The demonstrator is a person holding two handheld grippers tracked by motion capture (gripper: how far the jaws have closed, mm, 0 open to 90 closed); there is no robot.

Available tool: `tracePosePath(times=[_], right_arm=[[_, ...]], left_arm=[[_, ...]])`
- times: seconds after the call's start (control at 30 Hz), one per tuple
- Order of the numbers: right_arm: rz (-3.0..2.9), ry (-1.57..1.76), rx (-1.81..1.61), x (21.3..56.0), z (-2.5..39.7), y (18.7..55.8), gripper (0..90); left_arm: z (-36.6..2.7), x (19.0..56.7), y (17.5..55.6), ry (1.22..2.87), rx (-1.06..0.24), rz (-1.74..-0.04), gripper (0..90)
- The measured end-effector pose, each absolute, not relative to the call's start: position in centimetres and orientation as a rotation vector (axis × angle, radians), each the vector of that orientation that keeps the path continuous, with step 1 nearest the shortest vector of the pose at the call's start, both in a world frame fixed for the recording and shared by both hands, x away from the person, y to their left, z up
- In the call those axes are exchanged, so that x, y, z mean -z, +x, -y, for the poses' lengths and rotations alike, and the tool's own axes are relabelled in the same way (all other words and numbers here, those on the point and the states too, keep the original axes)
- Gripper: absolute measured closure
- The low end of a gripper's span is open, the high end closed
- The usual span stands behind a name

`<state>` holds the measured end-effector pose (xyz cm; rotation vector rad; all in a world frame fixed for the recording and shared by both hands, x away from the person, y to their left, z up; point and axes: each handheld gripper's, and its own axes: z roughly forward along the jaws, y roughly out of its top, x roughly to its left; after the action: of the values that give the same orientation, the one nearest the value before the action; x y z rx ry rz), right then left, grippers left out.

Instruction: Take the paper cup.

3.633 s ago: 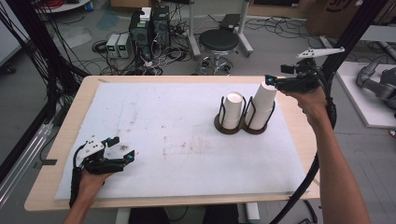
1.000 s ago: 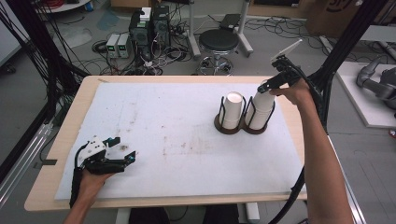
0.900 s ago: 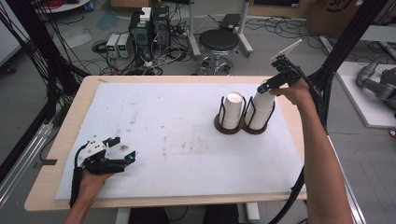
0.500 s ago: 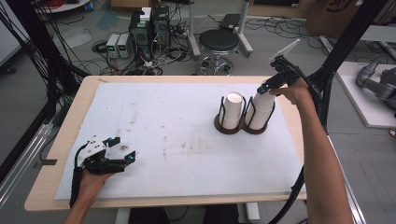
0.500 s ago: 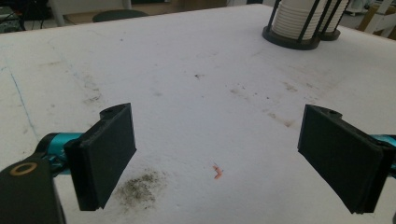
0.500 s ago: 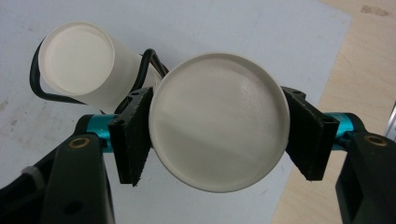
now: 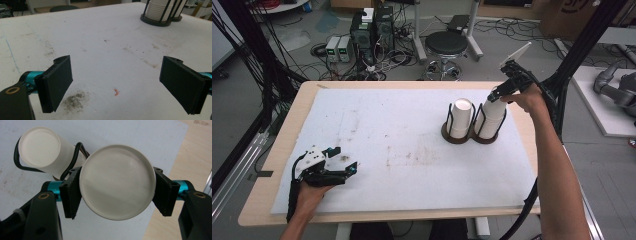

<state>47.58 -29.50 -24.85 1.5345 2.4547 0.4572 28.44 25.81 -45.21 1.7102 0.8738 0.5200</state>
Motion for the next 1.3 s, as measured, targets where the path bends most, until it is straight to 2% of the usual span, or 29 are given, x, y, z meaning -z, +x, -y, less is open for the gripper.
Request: tracePosePath(times=[0.53, 1.3], right_arm=[[-2.441, 1.528, -0.485, 23.8, 29.6, 47.4, 35.2], [-2.365, 1.458, -0.563, 19.4, 29.9, 46.0, 36.0]], left_arm=[[-25.8, 45.2, 28.4, 1.712, -0.522, -0.874, 11.1], [-25.8, 45.2, 28.4, 1.712, -0.527, -0.871, 11.1]])
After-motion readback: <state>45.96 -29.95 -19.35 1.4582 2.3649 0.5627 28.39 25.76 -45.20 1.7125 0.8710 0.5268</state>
